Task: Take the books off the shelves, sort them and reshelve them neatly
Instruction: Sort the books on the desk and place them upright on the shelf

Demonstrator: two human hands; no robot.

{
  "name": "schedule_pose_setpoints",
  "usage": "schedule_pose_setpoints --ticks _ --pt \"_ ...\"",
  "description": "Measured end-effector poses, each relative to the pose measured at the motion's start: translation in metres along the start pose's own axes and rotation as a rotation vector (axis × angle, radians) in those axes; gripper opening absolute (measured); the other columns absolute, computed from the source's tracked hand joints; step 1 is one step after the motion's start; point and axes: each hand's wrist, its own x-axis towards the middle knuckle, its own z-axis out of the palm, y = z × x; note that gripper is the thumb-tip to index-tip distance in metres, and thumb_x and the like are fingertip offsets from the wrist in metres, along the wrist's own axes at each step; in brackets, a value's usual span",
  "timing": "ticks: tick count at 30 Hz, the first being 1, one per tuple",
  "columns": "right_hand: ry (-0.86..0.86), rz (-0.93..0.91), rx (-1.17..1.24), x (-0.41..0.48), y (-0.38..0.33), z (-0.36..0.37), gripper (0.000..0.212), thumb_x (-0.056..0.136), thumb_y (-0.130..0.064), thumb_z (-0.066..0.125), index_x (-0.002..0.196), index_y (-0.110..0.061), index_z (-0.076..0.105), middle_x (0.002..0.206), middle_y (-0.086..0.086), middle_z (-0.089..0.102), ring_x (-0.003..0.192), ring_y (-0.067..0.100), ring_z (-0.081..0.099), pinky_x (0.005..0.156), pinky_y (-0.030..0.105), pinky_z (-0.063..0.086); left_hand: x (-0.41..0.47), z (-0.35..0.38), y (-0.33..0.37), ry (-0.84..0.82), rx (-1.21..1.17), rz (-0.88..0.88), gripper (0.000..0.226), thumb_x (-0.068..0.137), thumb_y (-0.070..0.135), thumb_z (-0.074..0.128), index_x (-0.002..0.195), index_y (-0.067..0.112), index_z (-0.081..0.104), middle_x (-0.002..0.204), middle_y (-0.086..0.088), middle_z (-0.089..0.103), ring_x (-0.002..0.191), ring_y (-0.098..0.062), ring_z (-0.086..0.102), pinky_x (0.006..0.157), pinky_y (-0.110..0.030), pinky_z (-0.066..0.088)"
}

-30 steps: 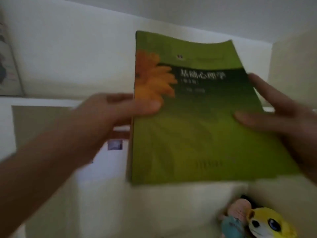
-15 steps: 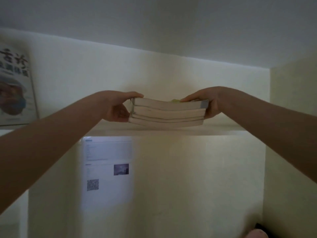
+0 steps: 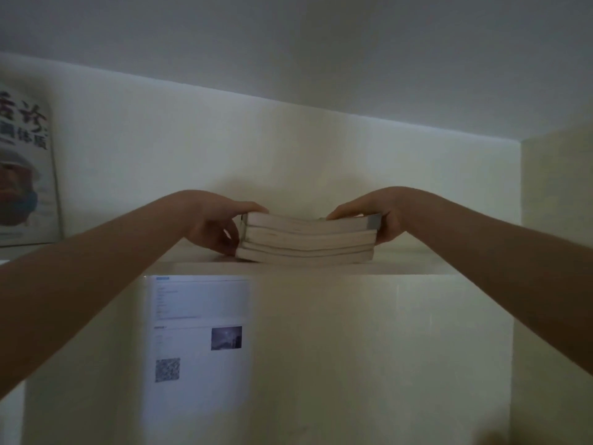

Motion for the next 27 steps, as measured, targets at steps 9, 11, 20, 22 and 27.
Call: schedule_pose_setpoints --ticks 9,11,20,22,27 --pt "-0.034 -0.409 -0.152 -0.002 0.015 -0.021 0.106 0.056 -0.045 0.080 0.147 -0.043 0.026 0.149 -0.005 0.038 0.136 0.030 0.036 0.107 0.056 0.034 -0.019 -0.012 0.014 0.020 0.338 0.198 0.103 0.065 0.050 0.072 0.149 0.033 0.016 0.157 0.004 0.018 0.144 -0.017 0.015 0.112 -0.036 0.020" --pt "-0.052 -0.438 -0.095 -0.002 0.024 -0.017 0.097 0.059 -0.043 0.080 0.144 -0.041 0.034 0.139 -0.009 0.048 0.126 0.022 0.049 0.097 0.044 0.047 -0.026 -0.005 0.005 0.045 0.272 0.338 0.081 0.075 0.045 0.068 0.145 0.036 0.030 0.152 0.004 0.029 0.140 -0.018 0.024 0.110 -0.034 0.023" --pt "0.088 -0.758 0.071 -0.070 0.108 0.001 0.085 0.060 -0.049 0.073 0.138 -0.046 0.039 0.139 -0.012 0.050 0.124 0.002 0.051 0.099 0.027 0.044 -0.104 0.073 -0.071 0.674 0.289 1.076 0.045 0.082 0.052 0.060 0.125 0.047 0.049 0.123 0.023 0.048 0.114 0.007 0.041 0.100 -0.015 0.033" --pt "0.141 -0.800 0.103 -0.086 0.143 0.014 0.086 0.060 -0.050 0.076 0.138 -0.050 0.038 0.144 -0.018 0.043 0.126 -0.001 0.048 0.100 0.025 0.043 -0.112 0.111 -0.101 0.602 0.242 1.101 0.048 0.079 0.045 0.062 0.125 0.043 0.048 0.123 0.014 0.046 0.112 0.004 0.042 0.093 -0.004 0.033" --pt "0.064 -0.679 0.172 -0.096 0.279 0.058 0.088 0.069 -0.037 0.080 0.140 -0.054 0.031 0.150 -0.030 0.027 0.138 -0.003 0.030 0.111 0.032 0.031 -0.103 0.224 -0.215 0.182 0.245 0.910 0.068 0.078 0.056 0.061 0.139 0.036 0.040 0.136 0.007 0.037 0.129 -0.009 0.037 0.109 -0.019 0.028"
